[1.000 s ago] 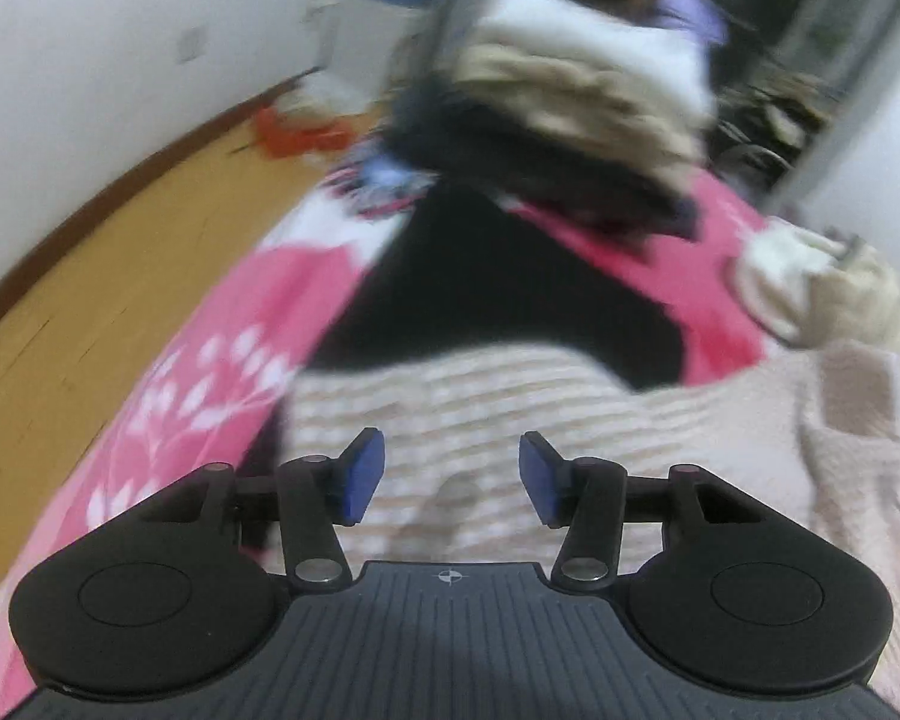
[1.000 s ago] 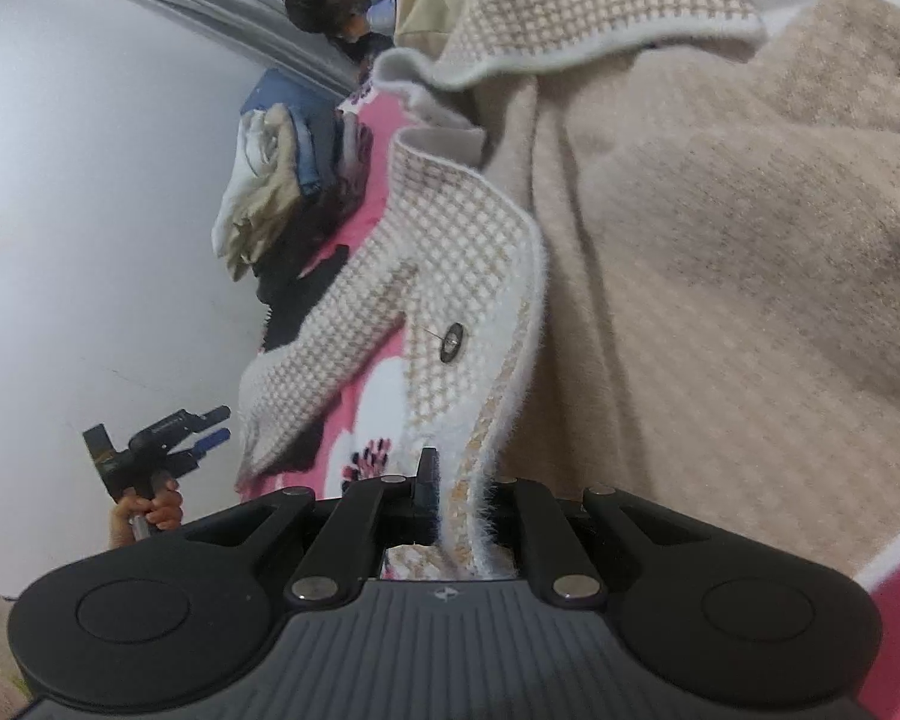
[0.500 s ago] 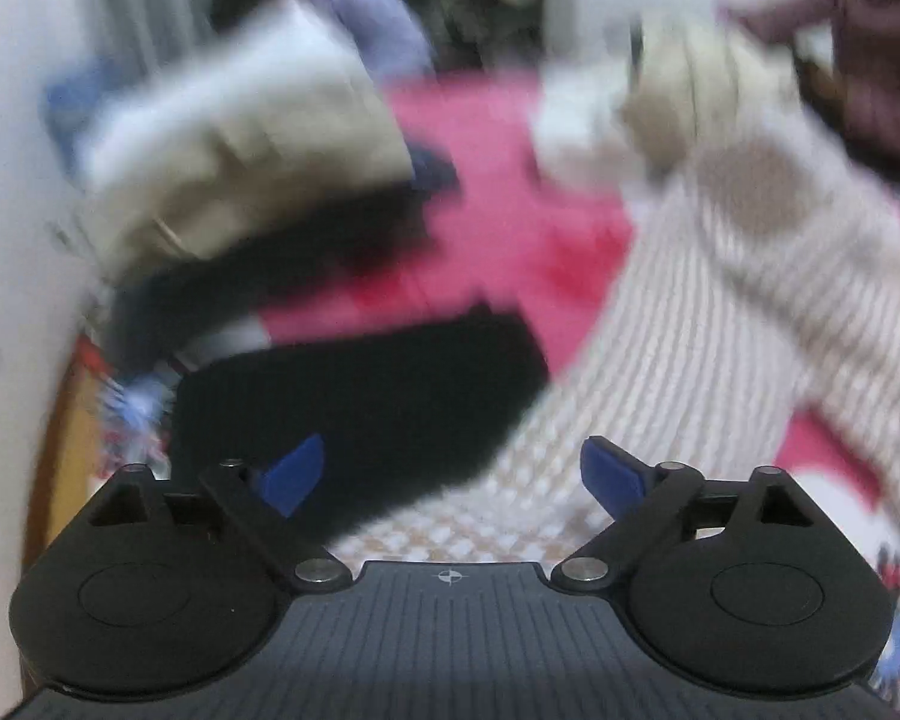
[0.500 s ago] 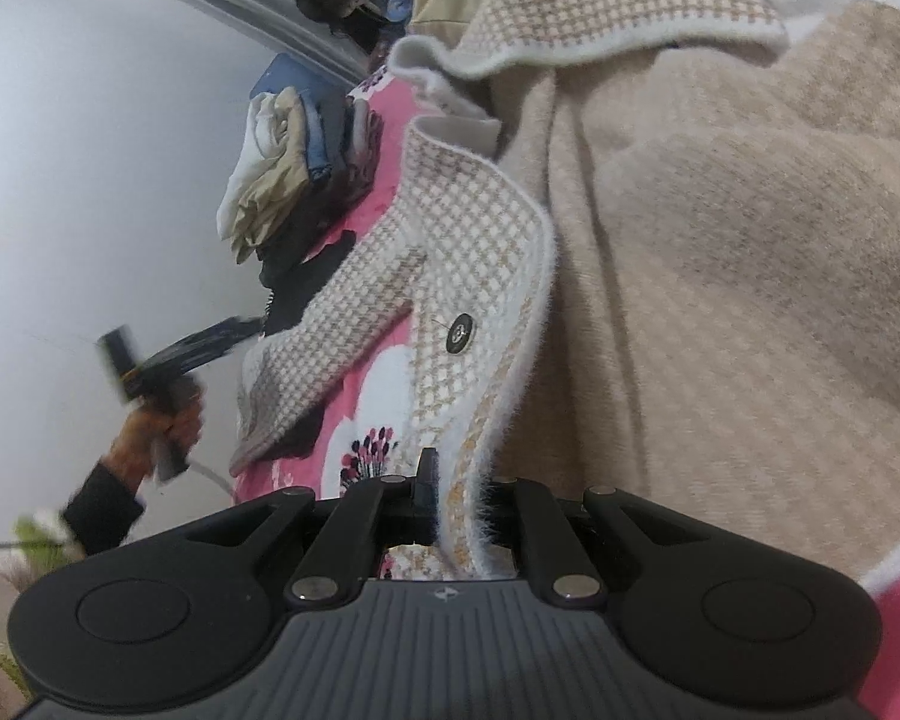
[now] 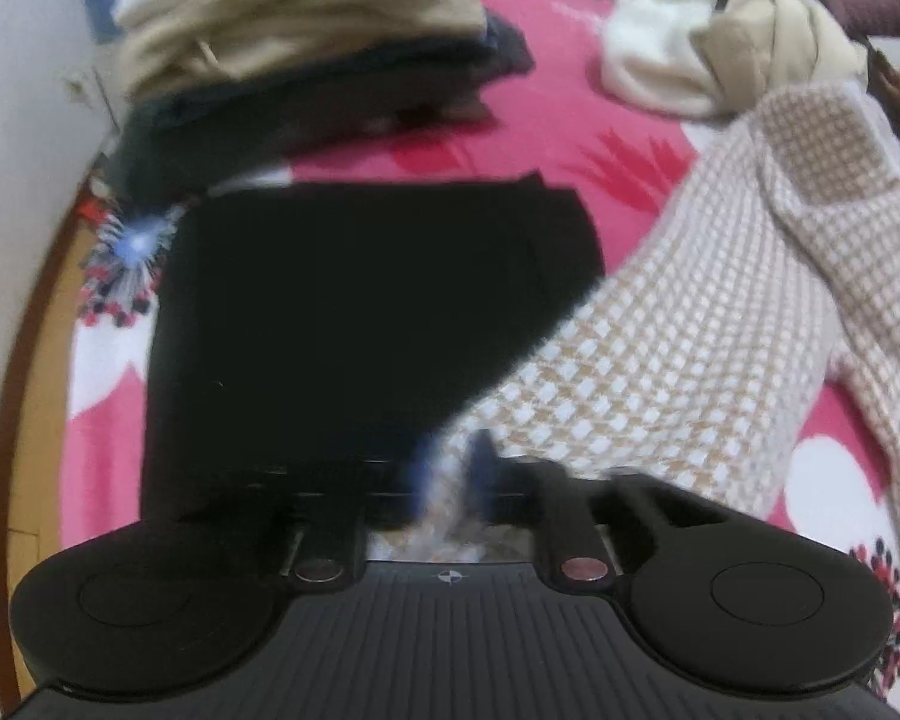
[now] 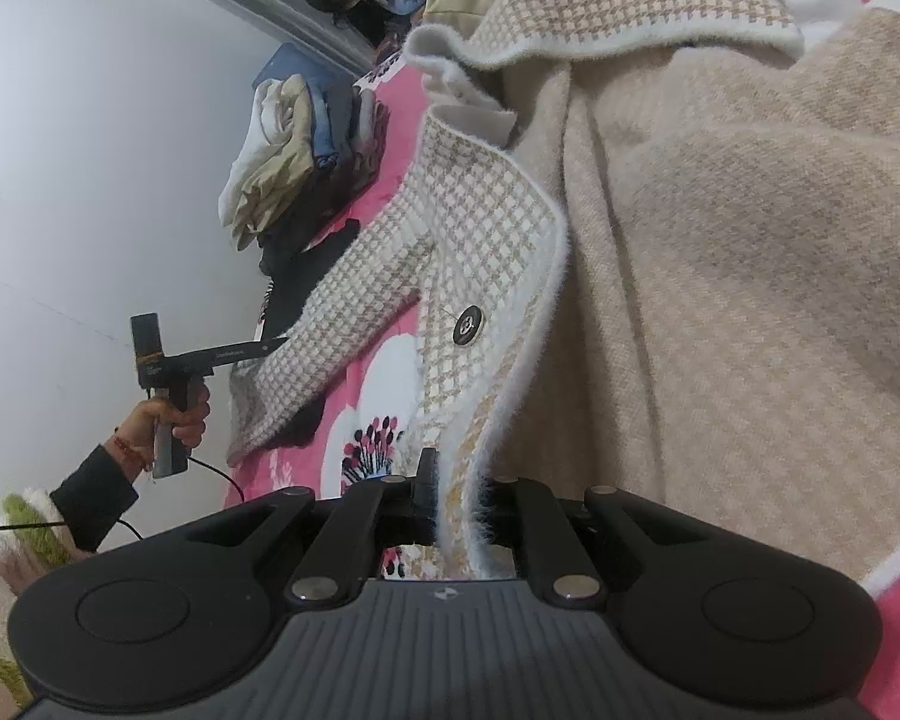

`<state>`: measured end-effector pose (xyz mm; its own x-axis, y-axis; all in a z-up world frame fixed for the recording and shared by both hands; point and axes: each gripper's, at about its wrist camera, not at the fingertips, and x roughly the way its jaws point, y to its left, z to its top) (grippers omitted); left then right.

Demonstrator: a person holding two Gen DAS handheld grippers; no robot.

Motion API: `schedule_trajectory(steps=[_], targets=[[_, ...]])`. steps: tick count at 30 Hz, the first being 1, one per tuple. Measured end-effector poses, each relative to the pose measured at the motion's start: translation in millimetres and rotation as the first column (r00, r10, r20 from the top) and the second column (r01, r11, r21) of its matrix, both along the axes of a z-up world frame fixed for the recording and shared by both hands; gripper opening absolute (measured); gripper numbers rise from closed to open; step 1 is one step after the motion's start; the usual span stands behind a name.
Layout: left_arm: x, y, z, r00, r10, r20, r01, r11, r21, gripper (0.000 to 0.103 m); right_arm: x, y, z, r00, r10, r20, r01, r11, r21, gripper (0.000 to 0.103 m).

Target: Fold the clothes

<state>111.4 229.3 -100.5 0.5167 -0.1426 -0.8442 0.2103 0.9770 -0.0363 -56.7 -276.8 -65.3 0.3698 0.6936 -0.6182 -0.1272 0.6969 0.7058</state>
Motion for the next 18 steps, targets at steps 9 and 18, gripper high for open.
schedule_trajectory(steps=[9, 18], targets=[[16.1, 42.0, 104.1, 0.98, 0.075, 0.183, -0.107, 0.98, 0.169, 0.004, 2.5, 27.8, 28.5, 0.993, 0.11, 0.039, -0.115, 0.982, 0.153, 0.007], [54.3, 93.3, 77.7, 0.928, 0.334, 0.168, -0.37, 0.879, 0.299, 0.008, 15.6, 53.8, -29.4, 0.986, 0.152, -0.073, -0.15, 0.988, 0.027, 0.007]])
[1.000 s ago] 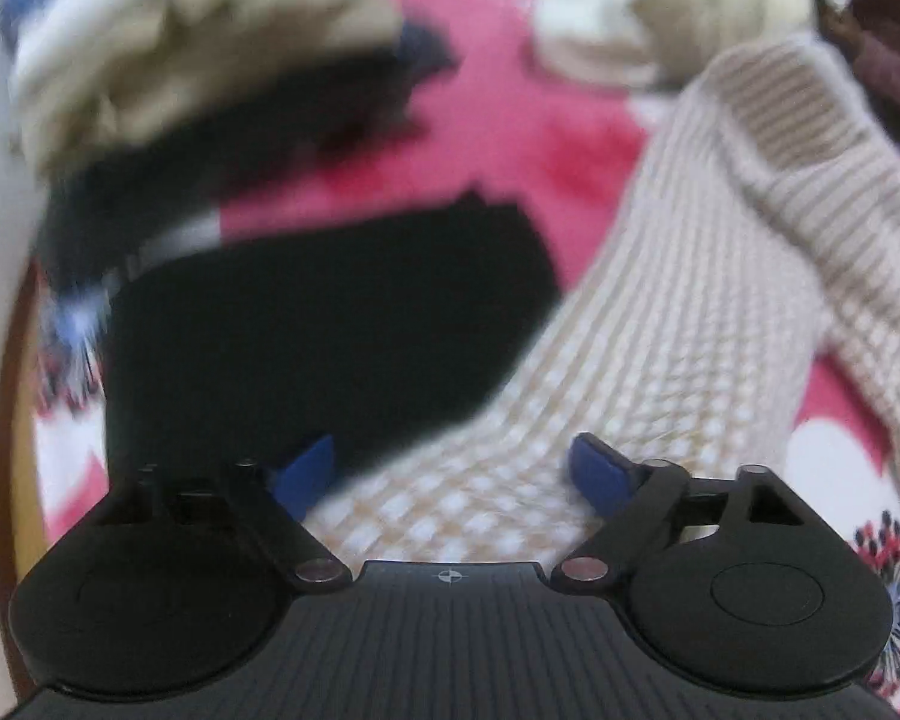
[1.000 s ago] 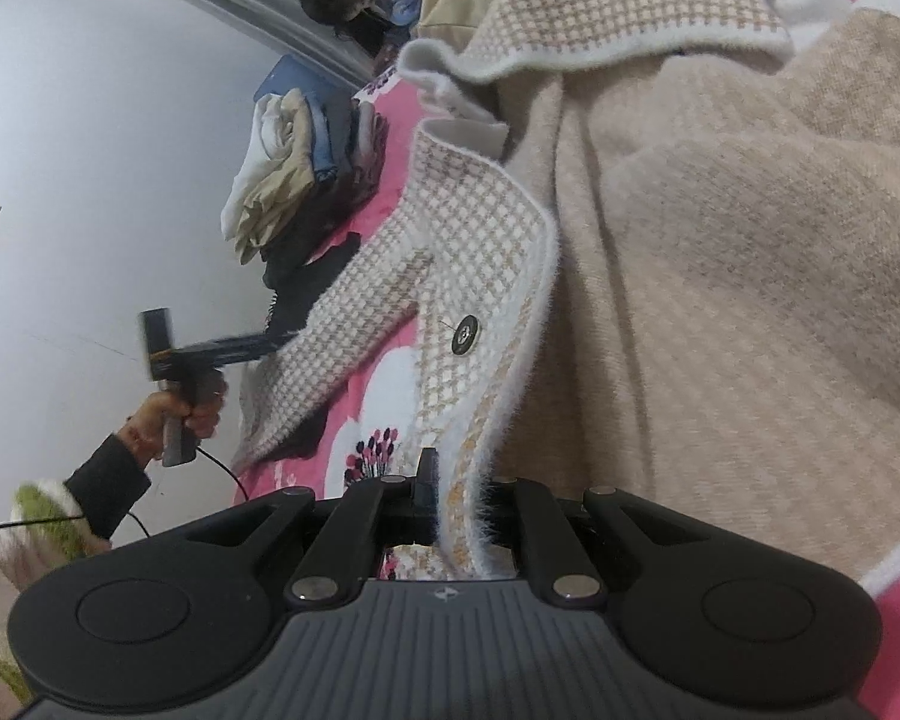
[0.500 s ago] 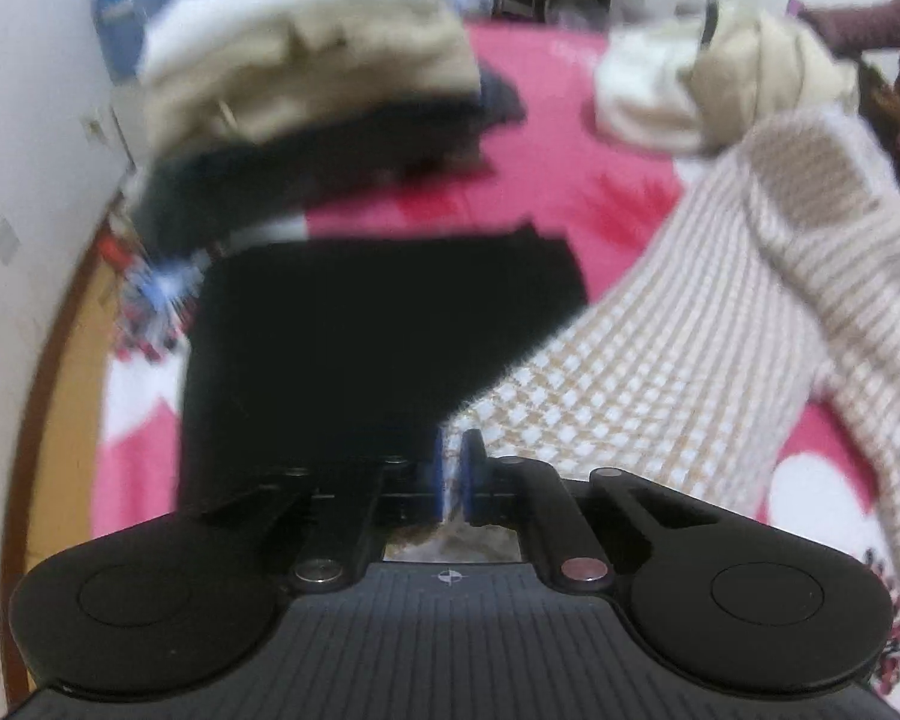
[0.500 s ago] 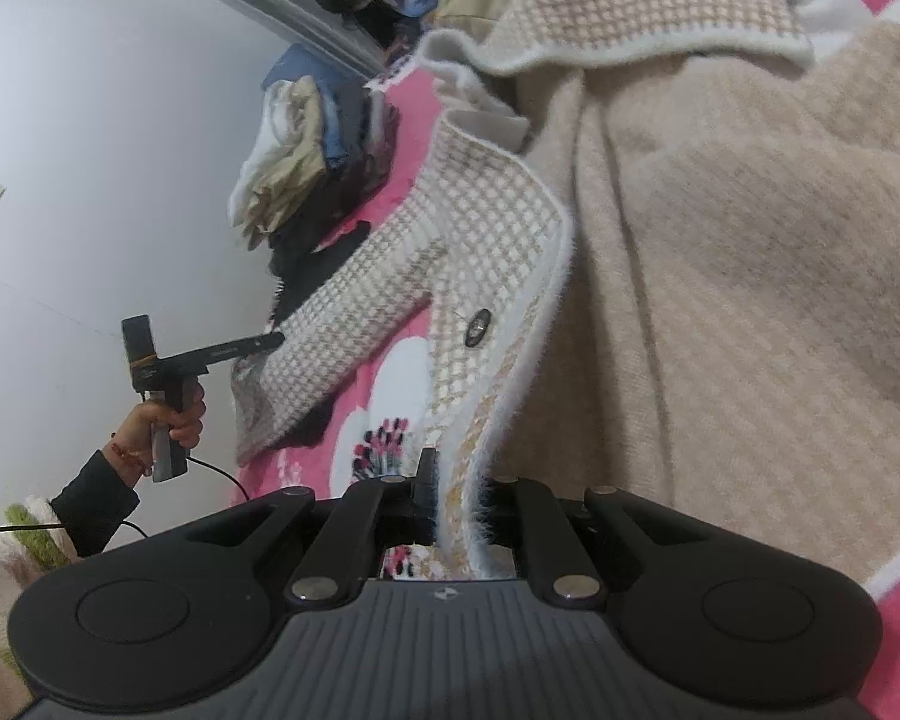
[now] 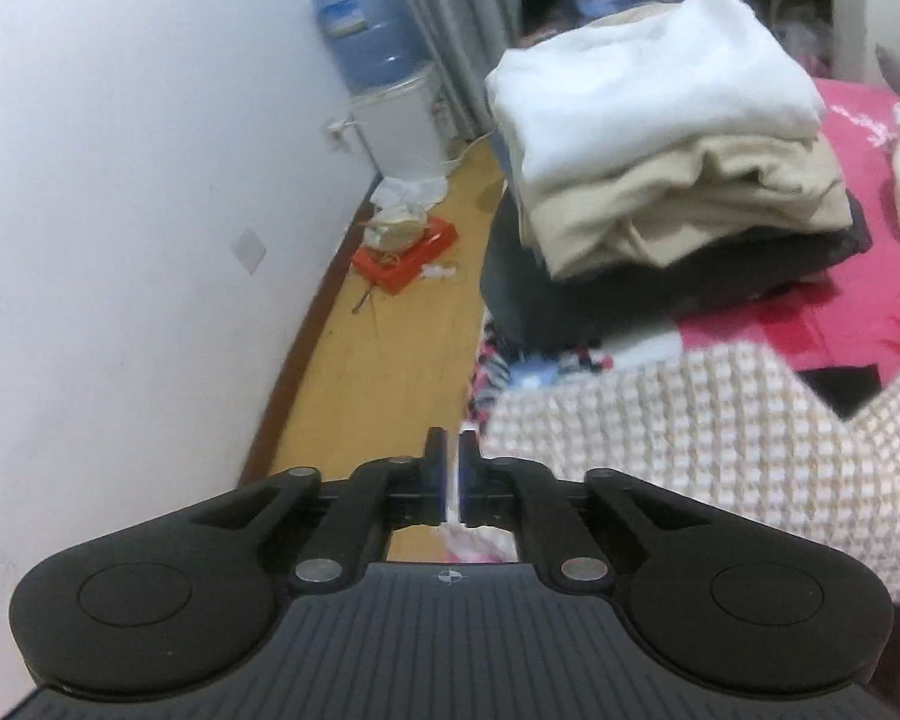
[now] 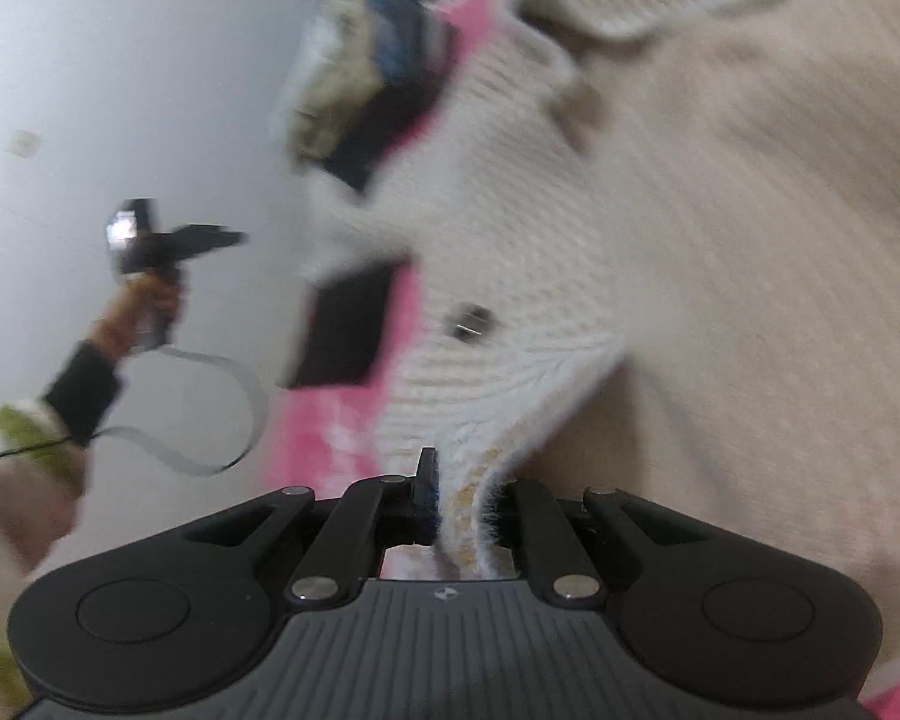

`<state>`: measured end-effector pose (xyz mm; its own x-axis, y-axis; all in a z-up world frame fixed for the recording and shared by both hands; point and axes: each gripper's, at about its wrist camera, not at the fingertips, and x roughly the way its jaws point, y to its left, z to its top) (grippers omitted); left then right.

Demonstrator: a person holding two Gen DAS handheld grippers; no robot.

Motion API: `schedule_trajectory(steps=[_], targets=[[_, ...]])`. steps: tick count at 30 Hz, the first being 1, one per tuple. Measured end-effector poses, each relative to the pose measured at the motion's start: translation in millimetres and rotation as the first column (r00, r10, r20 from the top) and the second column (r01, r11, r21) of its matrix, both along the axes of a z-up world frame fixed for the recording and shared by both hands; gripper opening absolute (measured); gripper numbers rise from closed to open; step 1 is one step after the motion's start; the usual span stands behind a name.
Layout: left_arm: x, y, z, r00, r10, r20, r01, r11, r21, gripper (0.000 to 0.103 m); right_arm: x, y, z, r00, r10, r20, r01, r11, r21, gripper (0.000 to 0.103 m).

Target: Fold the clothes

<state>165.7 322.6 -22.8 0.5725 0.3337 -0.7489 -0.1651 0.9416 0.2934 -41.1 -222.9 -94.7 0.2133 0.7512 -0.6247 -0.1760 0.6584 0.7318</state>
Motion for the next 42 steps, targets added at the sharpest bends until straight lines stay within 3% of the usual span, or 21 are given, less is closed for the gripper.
schedule_trajectory(steps=[4, 6, 8, 10, 12, 15, 17, 19, 21, 22, 23, 25, 27, 28, 30, 32, 36, 38, 40, 42], targets=[[-42.6, -27.9, 1.3, 0.996, -0.058, 0.063, 0.061, 0.997, -0.056, 0.021, 1.6, -6.5, 3.4, 1.0, -0.016, 0.01, 0.016, 0.999, -0.037, 0.015], [-71.6, -53.4, 10.4, 0.984, -0.157, 0.089, 0.167, 0.98, -0.11, 0.03, -0.5, -10.6, 10.4, 0.999, -0.006, 0.033, 0.008, 0.998, -0.06, 0.026], [-101.6, -87.4, 16.0, 0.955, -0.284, 0.09, 0.296, 0.939, -0.175, 0.038, -5.5, -19.9, 12.5, 0.999, -0.003, 0.041, 0.006, 0.997, -0.071, 0.048], [-132.7, -126.0, 14.4, 0.895, -0.443, 0.059, 0.441, 0.856, -0.269, 0.042, -12.3, -31.0, 10.6, 0.999, -0.01, 0.031, 0.012, 0.997, -0.076, 0.053], [-162.6, -163.4, 9.1, 0.805, -0.593, 0.035, 0.559, 0.736, -0.382, 0.048, -16.2, -40.5, 3.4, 1.0, -0.026, 0.009, 0.026, 0.998, -0.063, 0.053], [-195.9, -207.4, -11.8, 0.654, -0.756, -0.018, 0.575, 0.513, -0.638, 0.049, -16.2, -45.9, -8.9, 0.998, -0.06, -0.036, 0.059, 0.997, -0.045, 0.045], [-215.8, -239.2, -25.3, 0.571, -0.82, -0.034, 0.55, 0.413, -0.726, 0.049, -12.8, -45.5, -5.2, 0.998, -0.064, -0.008, 0.064, 0.997, -0.035, 0.034], [-233.4, -272.8, -36.2, 0.495, -0.869, -0.012, 0.589, 0.345, -0.731, 0.049, -8.8, -44.7, 0.7, 0.997, -0.066, 0.031, 0.066, 0.997, -0.025, 0.021], [-245.9, -308.1, -45.1, 0.434, -0.901, -0.02, 0.625, 0.316, -0.714, 0.05, -4.0, -44.1, 7.6, 0.995, -0.069, 0.067, 0.07, 0.998, -0.009, 0.011], [-251.2, -323.3, -49.7, 0.414, -0.91, -0.023, 0.645, 0.311, -0.698, 0.05, -0.8, -43.9, 12.1, 0.994, -0.072, 0.082, 0.072, 0.997, 0.004, 0.009], [-258.9, -337.4, -53.5, 0.416, -0.909, -0.027, 0.674, 0.329, -0.661, 0.051, 1.3, -43.8, 18.0, 0.992, -0.073, 0.101, 0.072, 0.997, 0.02, 0.008], [-268.5, -360.7, -66.0, 0.444, -0.894, -0.057, 0.74, 0.402, -0.539, 0.054, 3.1, -42.2, 31.0, 0.987, -0.072, 0.143, 0.063, 0.996, 0.069, 0.007], [-276.2, -378.7, -84.3, 0.473, -0.871, -0.135, 0.779, 0.484, -0.398, 0.054, 2.0, -40.1, 42.3, 0.979, -0.071, 0.189, 0.054, 0.994, 0.094, 0.007], [-283.7, -383.6, -90.9, 0.465, -0.874, -0.144, 0.811, 0.485, -0.328, 0.054, 1.0, -39.1, 44.3, 0.977, -0.071, 0.203, 0.054, 0.995, 0.089, 0.007], [-305.5, -392.1, -101.2, 0.42, -0.896, -0.144, 0.875, 0.442, -0.197, 0.057, 1.2, -39.8, 39.1, 0.976, -0.082, 0.2, 0.07, 0.995, 0.066, 0.007], [-320.8, -394.2, -106.0, 0.404, -0.906, -0.122, 0.9, 0.418, -0.122, 0.058, 2.8, -41.1, 31.8, 0.978, -0.094, 0.187, 0.086, 0.995, 0.054, 0.007], [-324.3, -386.3, -106.5, 0.433, -0.897, -0.087, 0.887, 0.441, -0.135, 0.054, 8.8, -44.7, 22.6, 0.981, -0.101, 0.167, 0.09, 0.993, 0.07, 0.007], [-324.3, -382.7, -103.6, 0.438, -0.895, -0.082, 0.885, 0.445, -0.139, 0.043, 11.3, -42.5, 22.5, 0.978, -0.083, 0.19, 0.076, 0.996, 0.042, 0.007], [-327.9, -389.9, -101.5, 0.433, -0.898, -0.083, 0.886, 0.441, -0.144, 0.031, 12.9, -37.9, 23.6, 0.973, -0.059, 0.223, 0.064, 0.998, -0.015, 0.007], [-328.0, -384.3, -97.9, 0.404, -0.91, -0.09, 0.895, 0.414, -0.164, 0.019, 14.0, -34.2, 24.9, 0.968, -0.039, 0.248, 0.056, 0.997, -0.062, 0.007]])
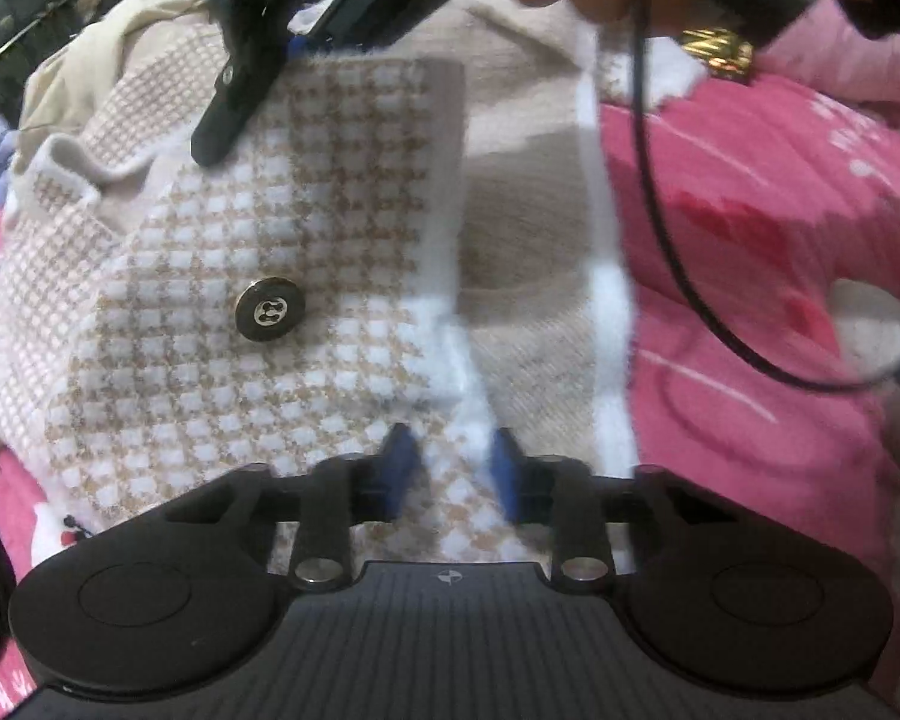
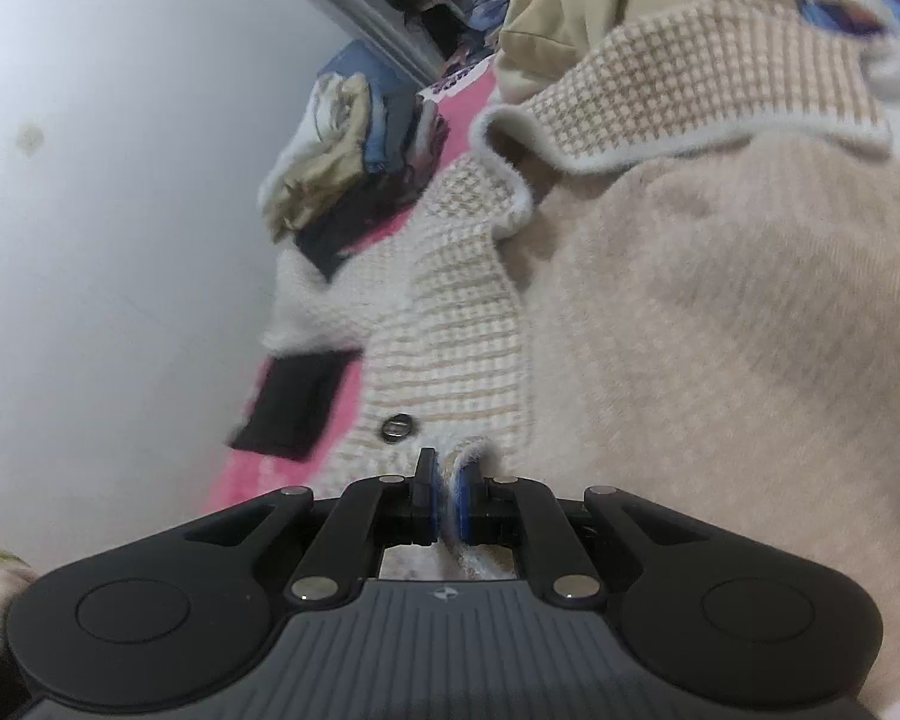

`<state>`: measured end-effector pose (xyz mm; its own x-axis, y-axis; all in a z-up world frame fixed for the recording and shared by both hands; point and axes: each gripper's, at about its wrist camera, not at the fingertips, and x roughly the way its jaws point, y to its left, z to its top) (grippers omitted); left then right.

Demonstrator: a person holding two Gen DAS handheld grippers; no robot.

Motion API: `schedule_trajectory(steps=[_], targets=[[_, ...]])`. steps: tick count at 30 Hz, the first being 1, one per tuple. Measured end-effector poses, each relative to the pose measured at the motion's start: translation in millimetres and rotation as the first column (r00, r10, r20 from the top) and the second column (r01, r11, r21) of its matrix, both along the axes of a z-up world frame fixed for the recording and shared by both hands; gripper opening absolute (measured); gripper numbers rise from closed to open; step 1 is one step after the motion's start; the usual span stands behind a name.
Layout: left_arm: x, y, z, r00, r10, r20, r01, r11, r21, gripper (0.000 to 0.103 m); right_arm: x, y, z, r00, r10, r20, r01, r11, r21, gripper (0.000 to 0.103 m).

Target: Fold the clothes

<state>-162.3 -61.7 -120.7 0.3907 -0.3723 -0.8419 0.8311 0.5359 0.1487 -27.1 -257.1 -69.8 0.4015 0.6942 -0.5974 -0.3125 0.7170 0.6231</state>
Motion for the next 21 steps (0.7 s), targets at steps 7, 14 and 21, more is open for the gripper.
schedule_trajectory(steps=[7, 14, 21], targets=[[6.6, 39.5, 16.2, 0.987, -0.027, -0.156, 0.017, 0.998, -0.066, 0.008, -16.3, 4.0, 7.0, 0.999, 0.033, 0.031, -0.031, 0.998, -0.057, 0.007], [-13.9, 87.0, 34.8, 0.933, -0.169, -0.317, 0.122, 0.979, -0.164, 0.007, -66.3, 4.1, 15.0, 0.993, 0.119, 0.015, -0.118, 0.99, -0.076, 0.007], [-10.9, 87.0, -4.4, 0.892, -0.128, -0.434, 0.067, 0.986, -0.151, 0.008, -75.8, 10.7, -35.1, 0.987, 0.13, -0.091, -0.153, 0.93, -0.334, 0.009]])
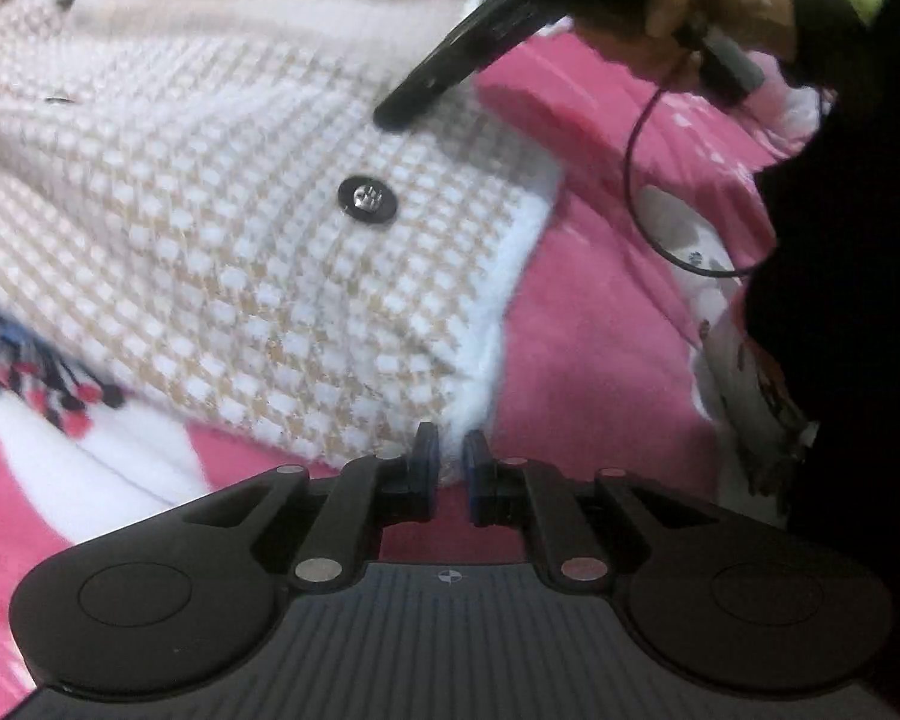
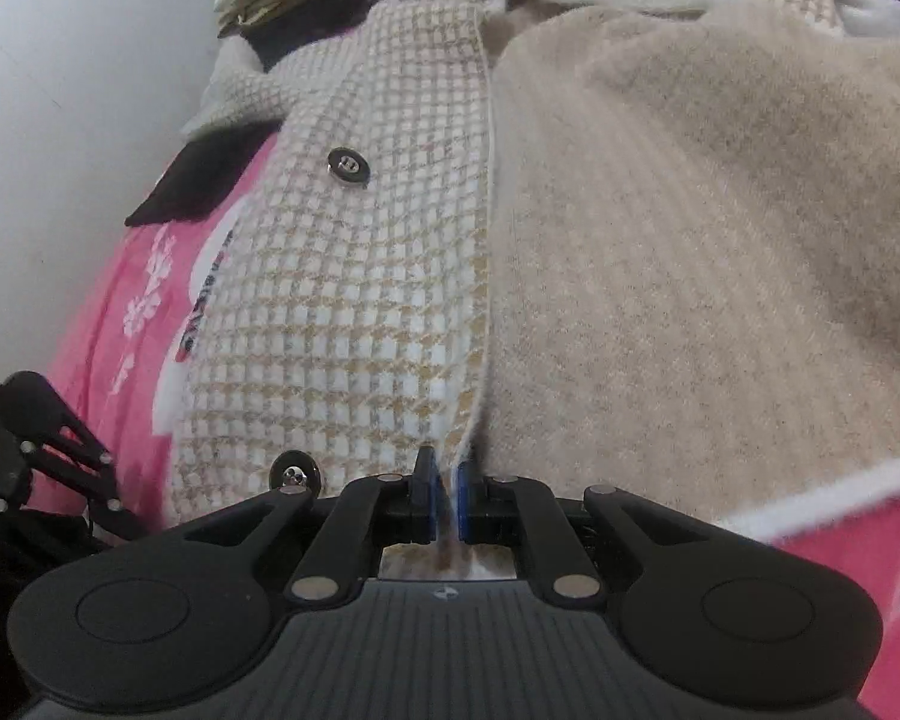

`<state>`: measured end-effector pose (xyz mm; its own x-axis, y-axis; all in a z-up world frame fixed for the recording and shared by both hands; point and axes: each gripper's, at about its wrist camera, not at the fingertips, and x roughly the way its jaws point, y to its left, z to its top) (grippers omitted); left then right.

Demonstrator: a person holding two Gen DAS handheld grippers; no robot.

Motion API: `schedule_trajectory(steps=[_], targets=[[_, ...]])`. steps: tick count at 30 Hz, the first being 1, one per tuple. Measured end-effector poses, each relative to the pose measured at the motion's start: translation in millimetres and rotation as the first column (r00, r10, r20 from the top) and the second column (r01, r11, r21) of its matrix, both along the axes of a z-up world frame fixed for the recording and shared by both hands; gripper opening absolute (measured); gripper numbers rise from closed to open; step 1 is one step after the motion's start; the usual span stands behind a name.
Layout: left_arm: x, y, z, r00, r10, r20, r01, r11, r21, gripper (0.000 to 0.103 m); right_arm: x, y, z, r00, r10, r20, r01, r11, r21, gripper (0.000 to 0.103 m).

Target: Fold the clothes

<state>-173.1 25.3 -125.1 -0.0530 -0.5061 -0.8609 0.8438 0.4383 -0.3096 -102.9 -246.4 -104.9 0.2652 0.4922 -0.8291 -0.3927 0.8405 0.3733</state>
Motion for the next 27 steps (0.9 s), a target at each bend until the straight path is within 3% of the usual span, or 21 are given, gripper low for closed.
schedule_trajectory(steps=[1, 4, 5, 10, 12, 13, 14, 19, 22, 25, 27], targets=[[2.9, 1.1, 2.1, 1.0, 0.011, -0.018, -0.011, 1.0, -0.012, 0.009, 0.2, -0.5, 5.7, 1.0, 0.008, 0.012, -0.008, 1.0, -0.016, 0.009], [11.3, 8.4, 9.0, 0.996, 0.043, -0.078, -0.047, 0.998, -0.052, 0.026, 1.2, -4.7, 21.8, 0.997, 0.051, 0.054, -0.044, 0.992, -0.118, 0.009], [14.0, 13.2, 11.6, 0.993, 0.054, -0.102, -0.061, 0.996, -0.069, 0.034, 6.1, -6.6, 26.9, 0.997, 0.046, 0.063, -0.038, 0.992, -0.118, 0.009], [37.9, 43.1, 24.2, 0.971, 0.176, -0.16, -0.199, 0.97, -0.14, 0.046, 42.1, -17.3, 51.7, 0.995, -0.035, 0.091, 0.038, 0.999, -0.033, 0.011], [54.6, 54.0, 26.8, 0.946, 0.288, -0.151, -0.31, 0.938, -0.156, 0.05, 67.2, -11.5, 55.7, 0.993, -0.08, 0.086, 0.077, 0.996, 0.034, 0.017], [62.9, 58.3, 27.1, 0.926, 0.347, -0.149, -0.369, 0.916, -0.161, 0.051, 80.5, -4.5, 55.0, 0.992, -0.093, 0.081, 0.087, 0.994, 0.067, 0.025], [71.8, 62.3, 26.3, 0.904, 0.399, -0.154, -0.422, 0.891, -0.166, 0.051, 94.5, 5.8, 52.6, 0.993, -0.092, 0.079, 0.085, 0.993, 0.085, 0.026], [99.1, 70.5, 13.2, 0.794, 0.594, -0.131, -0.608, 0.777, -0.164, 0.053, 161.7, 50.5, 33.4, 0.992, -0.049, 0.118, 0.044, 0.998, 0.041, 0.028], [104.1, 68.9, -0.5, 0.734, 0.663, -0.146, -0.679, 0.717, -0.157, 0.053, 200.8, 69.1, 25.4, 0.985, -0.065, 0.159, 0.061, 0.998, 0.027, 0.038], [99.4, 61.5, -6.7, 0.728, 0.673, -0.131, -0.686, 0.709, -0.167, 0.056, 231.0, 63.4, 23.7, 0.97, -0.182, 0.161, 0.169, 0.981, 0.094, 0.043], [96.6, 57.2, -8.6, 0.73, 0.674, -0.115, -0.683, 0.709, -0.175, 0.057, 249.9, 43.9, 18.3, 0.948, -0.308, 0.075, 0.286, 0.933, 0.218, 0.043]])
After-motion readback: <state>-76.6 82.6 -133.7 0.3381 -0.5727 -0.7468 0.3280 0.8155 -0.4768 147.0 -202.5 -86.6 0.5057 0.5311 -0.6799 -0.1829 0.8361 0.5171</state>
